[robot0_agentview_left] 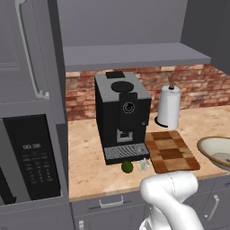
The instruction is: Open the cabinet. Place the bowl and condiment on the counter. Then place the lime and garlic on the cutting board.
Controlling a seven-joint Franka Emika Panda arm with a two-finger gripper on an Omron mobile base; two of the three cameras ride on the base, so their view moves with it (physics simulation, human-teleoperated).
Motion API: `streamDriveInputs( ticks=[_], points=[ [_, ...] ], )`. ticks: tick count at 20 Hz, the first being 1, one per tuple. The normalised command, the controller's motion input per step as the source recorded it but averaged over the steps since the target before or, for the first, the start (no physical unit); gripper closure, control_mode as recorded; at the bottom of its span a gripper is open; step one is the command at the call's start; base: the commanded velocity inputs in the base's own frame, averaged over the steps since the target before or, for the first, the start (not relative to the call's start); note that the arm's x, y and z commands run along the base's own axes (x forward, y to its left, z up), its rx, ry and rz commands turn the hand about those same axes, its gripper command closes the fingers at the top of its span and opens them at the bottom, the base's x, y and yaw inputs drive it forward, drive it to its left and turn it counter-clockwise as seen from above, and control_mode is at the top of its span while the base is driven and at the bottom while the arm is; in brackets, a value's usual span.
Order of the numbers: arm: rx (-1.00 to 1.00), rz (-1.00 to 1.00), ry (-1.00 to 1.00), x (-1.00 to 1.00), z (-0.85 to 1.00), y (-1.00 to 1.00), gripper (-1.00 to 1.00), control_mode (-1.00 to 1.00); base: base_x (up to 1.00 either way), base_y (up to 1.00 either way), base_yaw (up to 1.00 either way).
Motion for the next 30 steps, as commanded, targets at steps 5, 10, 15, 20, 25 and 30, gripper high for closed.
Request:
streamDriveInputs(
  ticks=[5, 10, 15, 20, 25, 30],
  points=[
    [0.0, -0.05, -0.09, 0.32, -0.22, -0.01, 1.0, -1.0, 0.0, 0.0, 0.0],
    [0.0, -0.06, -0.06, 0.19, -0.19, -0.2, 1.0, -1.0, 0.0, 0.0, 0.0],
    [0.0, -0.09, -0.08, 0.19, -0.17, -0.21, 1.0, -1.0, 0.0, 0.0, 0.0],
    [0.0, -0.08, -0.13, 0.27, -0.09, -0.02, 1.0, -1.0, 0.0, 0.0, 0.0],
    [0.0, -0.06, -0.11, 0.28, -0.03, 0.0, 1.0, -1.0, 0.0, 0.0, 0.0],
    [0.0, -0.06, -0.07, 0.24, -0.05, -0.08, 1.0, -1.0, 0.0, 0.0, 0.0]
  ],
)
